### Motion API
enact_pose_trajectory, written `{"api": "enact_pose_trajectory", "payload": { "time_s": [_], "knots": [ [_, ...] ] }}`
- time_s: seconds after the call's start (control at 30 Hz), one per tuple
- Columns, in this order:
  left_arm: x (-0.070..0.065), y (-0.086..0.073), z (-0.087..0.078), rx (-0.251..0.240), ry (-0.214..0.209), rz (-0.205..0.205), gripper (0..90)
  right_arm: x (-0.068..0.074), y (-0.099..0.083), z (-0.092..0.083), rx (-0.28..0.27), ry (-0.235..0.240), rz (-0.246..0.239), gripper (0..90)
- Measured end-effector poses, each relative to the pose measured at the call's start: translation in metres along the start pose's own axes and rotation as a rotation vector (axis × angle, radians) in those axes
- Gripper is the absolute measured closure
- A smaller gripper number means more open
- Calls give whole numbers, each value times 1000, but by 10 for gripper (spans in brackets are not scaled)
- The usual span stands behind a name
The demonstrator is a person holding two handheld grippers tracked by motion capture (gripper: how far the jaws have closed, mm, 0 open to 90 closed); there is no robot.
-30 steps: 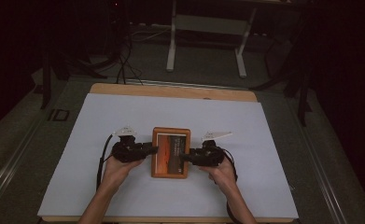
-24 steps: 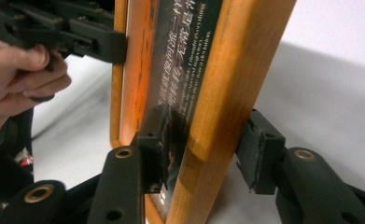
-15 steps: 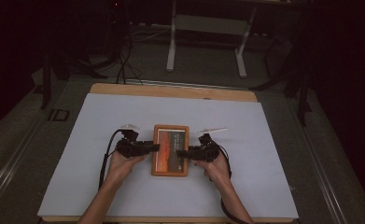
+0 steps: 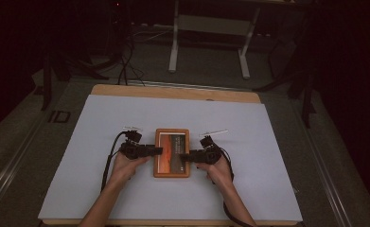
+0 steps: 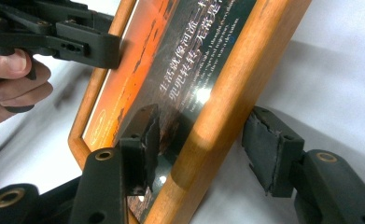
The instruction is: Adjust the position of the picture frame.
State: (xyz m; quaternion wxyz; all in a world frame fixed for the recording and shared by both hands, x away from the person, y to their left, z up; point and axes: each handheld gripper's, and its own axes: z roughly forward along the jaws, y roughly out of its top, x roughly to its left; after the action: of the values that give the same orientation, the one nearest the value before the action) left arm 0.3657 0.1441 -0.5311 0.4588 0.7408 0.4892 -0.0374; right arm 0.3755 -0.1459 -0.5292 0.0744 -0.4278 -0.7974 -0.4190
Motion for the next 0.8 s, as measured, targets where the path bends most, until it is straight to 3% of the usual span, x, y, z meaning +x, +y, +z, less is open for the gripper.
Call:
{"api": "enact_pose_trajectory", "payload": {
  "time_s": [0.23,0.57,0.8],
  "knots": [
    [-5,0,-9,-35,49,36,470,2,-2,-4,11,-25,-30,449],
    [-16,-7,-35,-116,139,114,465,0,-2,-28,-65,-80,-53,440],
    [-23,-11,-51,-149,205,162,465,12,2,-40,-103,-154,-143,449]
  ]
}}
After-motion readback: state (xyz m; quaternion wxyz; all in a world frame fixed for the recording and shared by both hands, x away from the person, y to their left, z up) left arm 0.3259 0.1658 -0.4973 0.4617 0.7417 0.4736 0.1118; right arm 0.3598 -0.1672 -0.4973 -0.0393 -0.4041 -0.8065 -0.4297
